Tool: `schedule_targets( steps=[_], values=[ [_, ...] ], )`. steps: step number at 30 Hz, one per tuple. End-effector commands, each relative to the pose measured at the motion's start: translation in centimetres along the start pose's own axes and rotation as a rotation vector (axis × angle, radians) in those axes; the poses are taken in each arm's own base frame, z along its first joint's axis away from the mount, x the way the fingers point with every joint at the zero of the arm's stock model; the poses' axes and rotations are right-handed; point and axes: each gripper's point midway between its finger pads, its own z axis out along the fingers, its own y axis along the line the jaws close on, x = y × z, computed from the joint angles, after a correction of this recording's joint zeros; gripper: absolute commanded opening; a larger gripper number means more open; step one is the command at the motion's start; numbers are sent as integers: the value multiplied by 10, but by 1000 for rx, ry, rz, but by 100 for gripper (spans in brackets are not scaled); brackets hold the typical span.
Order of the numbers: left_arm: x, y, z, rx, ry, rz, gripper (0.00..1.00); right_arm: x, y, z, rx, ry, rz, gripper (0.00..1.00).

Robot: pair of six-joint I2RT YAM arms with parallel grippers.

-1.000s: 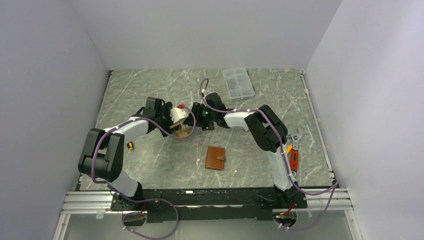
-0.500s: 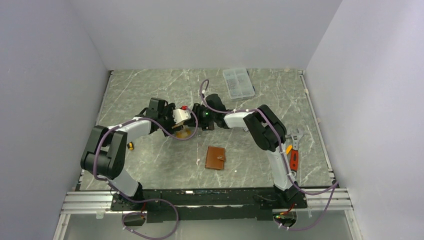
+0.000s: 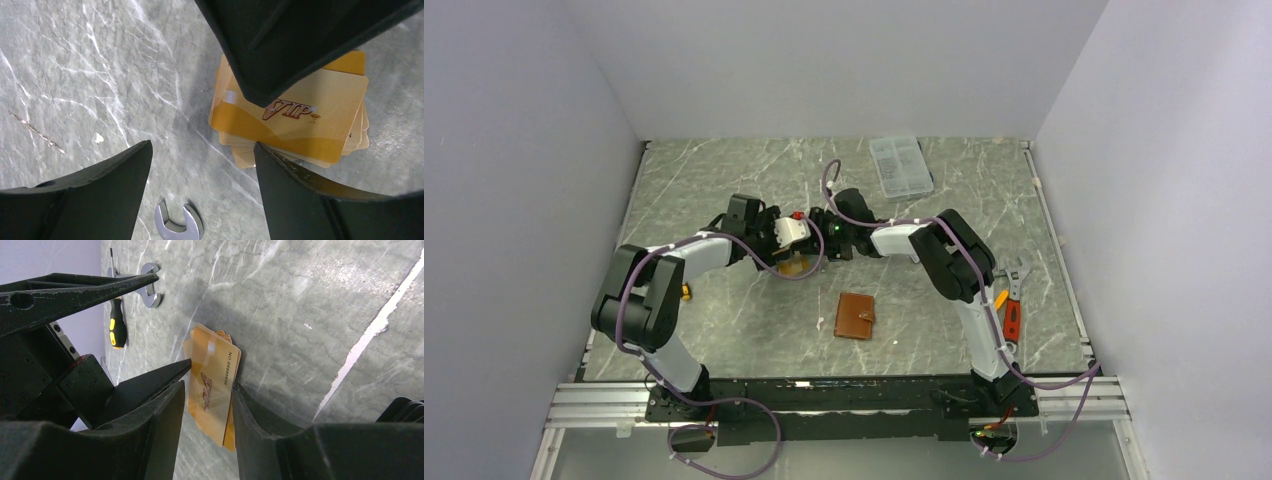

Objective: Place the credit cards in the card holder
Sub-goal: Pick up the credit card from the center of the board.

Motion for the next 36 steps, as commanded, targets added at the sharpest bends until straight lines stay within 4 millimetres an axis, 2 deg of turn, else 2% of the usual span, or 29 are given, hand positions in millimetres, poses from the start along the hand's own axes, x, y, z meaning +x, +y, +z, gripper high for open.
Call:
schedule_targets(
  steps=[1,5,9,12,20,28,36],
  values=[
    [-4,1,8,15,-4,31,81,9,-13,7,25,4,2,43],
    [-6,1,8,15,-13,35,81,10,-16,9,22,-1,17,37],
    [-6,0,8,15,-21,42,81,10,-15,12,10,-4,28,26],
    [-7,0,7,16,-26,41,81,8,-10,11,-16,-10,36,24],
    [-10,6,9,10,-20,29,79,6,21,-3,-125,-25,28,25],
    [-6,4,9,5,-13,30,79,8,46,-14,-221,-25,8,37],
    [-8,6,8,-2,-16,27,78,7,52,-16,-250,-30,21,38]
  ],
)
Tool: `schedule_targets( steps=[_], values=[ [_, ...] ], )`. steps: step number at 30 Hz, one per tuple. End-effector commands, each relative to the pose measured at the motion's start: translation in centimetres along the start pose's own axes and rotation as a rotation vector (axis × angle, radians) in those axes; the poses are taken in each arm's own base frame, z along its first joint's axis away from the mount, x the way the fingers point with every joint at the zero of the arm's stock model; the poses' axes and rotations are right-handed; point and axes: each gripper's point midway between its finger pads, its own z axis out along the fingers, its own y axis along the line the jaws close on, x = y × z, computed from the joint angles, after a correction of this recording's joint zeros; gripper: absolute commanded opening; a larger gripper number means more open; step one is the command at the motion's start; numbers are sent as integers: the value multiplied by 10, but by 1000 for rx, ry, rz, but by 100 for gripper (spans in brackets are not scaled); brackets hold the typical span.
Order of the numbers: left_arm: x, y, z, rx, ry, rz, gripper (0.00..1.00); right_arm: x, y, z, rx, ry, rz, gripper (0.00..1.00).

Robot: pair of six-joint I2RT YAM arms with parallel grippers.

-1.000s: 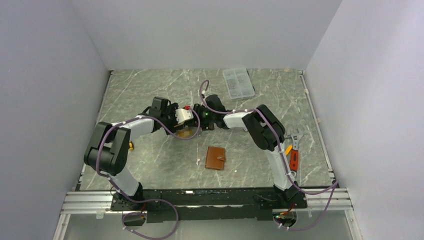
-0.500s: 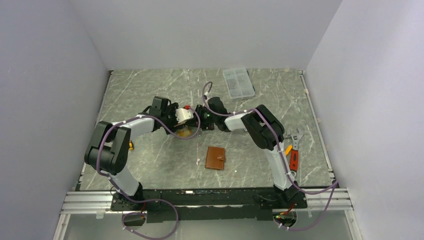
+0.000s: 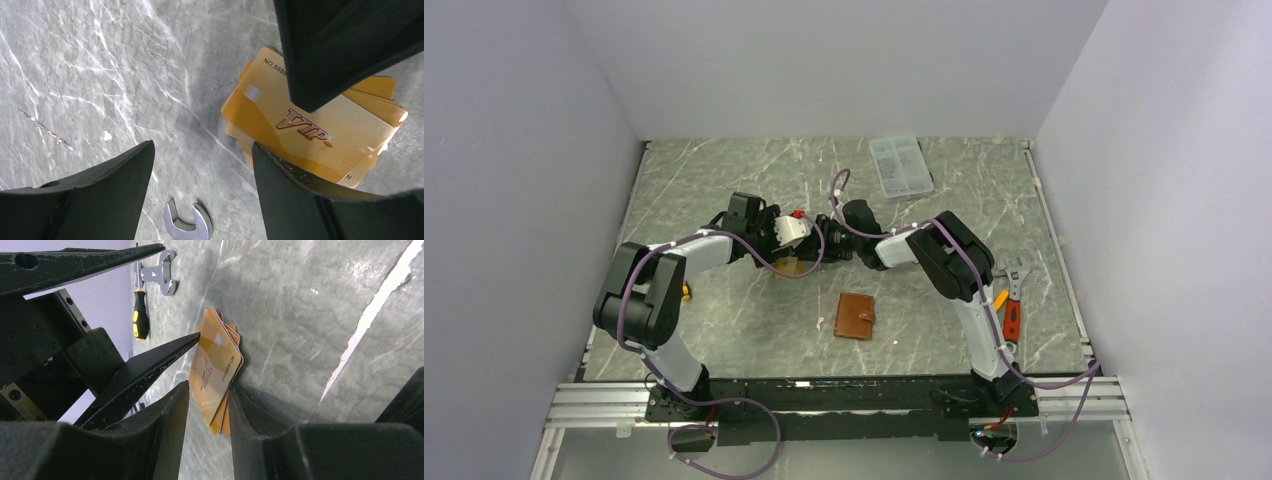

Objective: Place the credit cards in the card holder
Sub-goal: Pick up the credit card from the center of the board.

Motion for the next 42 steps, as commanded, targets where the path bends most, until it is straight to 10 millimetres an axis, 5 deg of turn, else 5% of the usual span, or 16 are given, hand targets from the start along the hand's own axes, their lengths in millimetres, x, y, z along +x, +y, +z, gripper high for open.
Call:
schedule_targets(
  steps=[1,10,28,34,42],
  values=[
    [-9,-2,6,14,-35,7,77,-4,52,-7,-146,-13,-51,37],
    [-8,-5,4,22,-35,7,76,-16,72,-14,-189,-47,-65,37],
    [-16,-9,-1,55,-69,18,73,-9,38,6,-114,-31,0,36],
    [-19,-12,-1,72,-90,31,71,-6,31,15,-96,-24,6,43],
    [-13,-7,-2,68,-79,11,70,-7,20,14,-39,-38,18,19]
  ],
)
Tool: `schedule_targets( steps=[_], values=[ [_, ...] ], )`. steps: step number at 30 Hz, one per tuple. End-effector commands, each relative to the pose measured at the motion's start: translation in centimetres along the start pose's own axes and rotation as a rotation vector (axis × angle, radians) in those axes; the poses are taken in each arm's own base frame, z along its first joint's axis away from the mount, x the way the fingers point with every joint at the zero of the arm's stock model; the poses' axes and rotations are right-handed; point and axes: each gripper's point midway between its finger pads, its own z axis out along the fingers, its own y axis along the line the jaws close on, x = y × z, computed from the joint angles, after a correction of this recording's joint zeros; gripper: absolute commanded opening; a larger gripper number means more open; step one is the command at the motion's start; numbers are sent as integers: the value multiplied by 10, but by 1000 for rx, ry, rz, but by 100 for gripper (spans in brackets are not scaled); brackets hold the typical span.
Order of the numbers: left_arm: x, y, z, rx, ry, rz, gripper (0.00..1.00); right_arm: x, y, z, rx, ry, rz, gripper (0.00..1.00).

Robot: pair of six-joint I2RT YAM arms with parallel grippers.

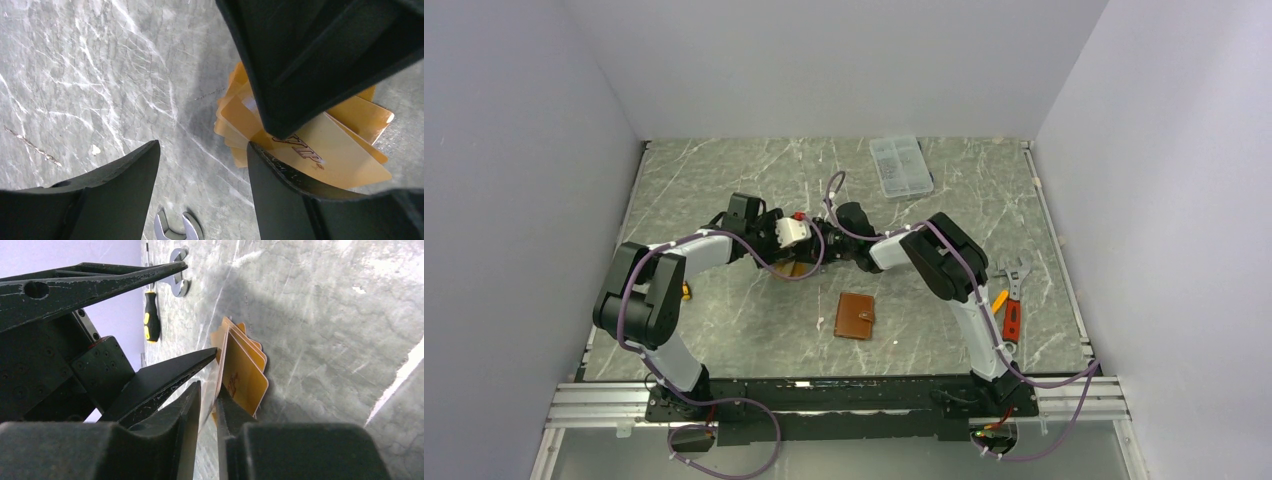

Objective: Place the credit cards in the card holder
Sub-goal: Pick up the credit card from the center of the board.

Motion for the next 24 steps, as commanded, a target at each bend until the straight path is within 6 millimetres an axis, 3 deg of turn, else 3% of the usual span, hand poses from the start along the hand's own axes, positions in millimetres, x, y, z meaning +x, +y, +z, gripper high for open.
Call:
schedule_targets(
  steps=[1,6,10,13,18,24],
  values=[
    [-6,6,-5,10,-32,-5,70,-12,10,2,0,-41,-35,15],
    [-11,31,-26,-13,-47,-84,75,-19,11,-3,17,-48,-48,0],
    [-32,52,-62,-13,-115,-172,86,-27,17,-18,14,-66,-82,0],
    [-49,54,-84,24,-179,-262,90,-29,24,-29,10,-67,-119,0],
    [-69,25,-95,186,-292,-486,93,-22,40,-43,-58,-57,-184,0],
    [-68,-1,-80,257,-358,-656,93,-14,60,-48,-158,-32,-194,0]
  ],
)
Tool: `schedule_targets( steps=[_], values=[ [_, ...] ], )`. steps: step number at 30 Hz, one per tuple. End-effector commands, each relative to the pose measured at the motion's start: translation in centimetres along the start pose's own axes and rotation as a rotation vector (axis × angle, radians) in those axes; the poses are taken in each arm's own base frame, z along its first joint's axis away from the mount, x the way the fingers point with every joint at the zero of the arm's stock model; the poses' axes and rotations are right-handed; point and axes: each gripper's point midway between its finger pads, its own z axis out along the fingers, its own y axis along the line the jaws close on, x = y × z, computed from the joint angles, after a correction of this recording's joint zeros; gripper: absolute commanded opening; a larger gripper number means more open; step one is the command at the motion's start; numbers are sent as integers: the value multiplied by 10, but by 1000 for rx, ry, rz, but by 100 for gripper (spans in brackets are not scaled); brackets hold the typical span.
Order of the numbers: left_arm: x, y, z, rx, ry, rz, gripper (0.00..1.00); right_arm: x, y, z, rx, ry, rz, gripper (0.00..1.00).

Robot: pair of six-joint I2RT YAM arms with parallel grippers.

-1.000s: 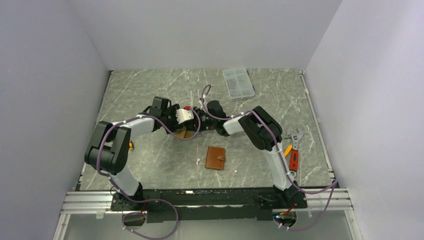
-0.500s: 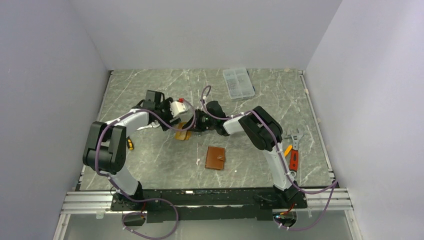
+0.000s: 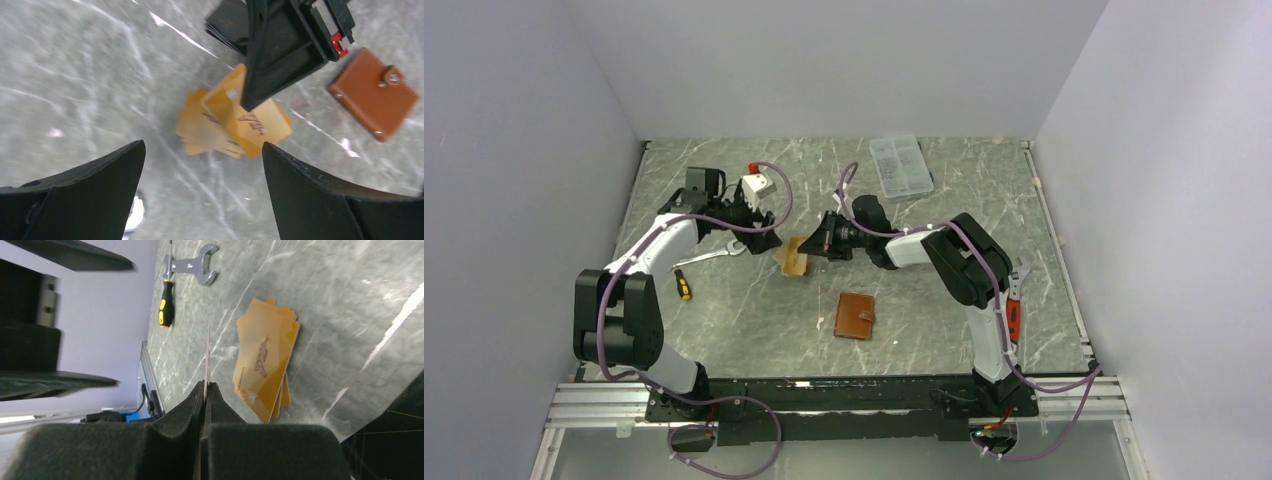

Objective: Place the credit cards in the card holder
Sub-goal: Pick up the credit card from the center of the board.

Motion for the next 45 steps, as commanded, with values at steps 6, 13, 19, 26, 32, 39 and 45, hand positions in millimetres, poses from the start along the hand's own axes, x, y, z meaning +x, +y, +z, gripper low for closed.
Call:
schedule_targets(
  steps=[6,13,19,26,32,39,45],
  values=[
    [18,-37,18,151,-60,-244,93,-13,59,-9,-183,-39,-105,0],
    [24,-39,23,183,-51,-267,86,-19,84,-14,-270,-56,-115,0],
    [22,-55,19,262,-80,-262,80,-21,98,-20,-324,-68,-110,0],
    [16,-61,14,308,-110,-244,56,-18,110,-23,-367,-45,-113,0],
    [12,-55,5,335,-126,-273,38,-6,109,-29,-380,-4,-113,0],
    [15,-54,1,371,-122,-301,23,6,112,-37,-421,39,-110,5],
    [10,-52,-5,372,-127,-289,19,10,109,-39,-400,75,-126,5]
  ],
)
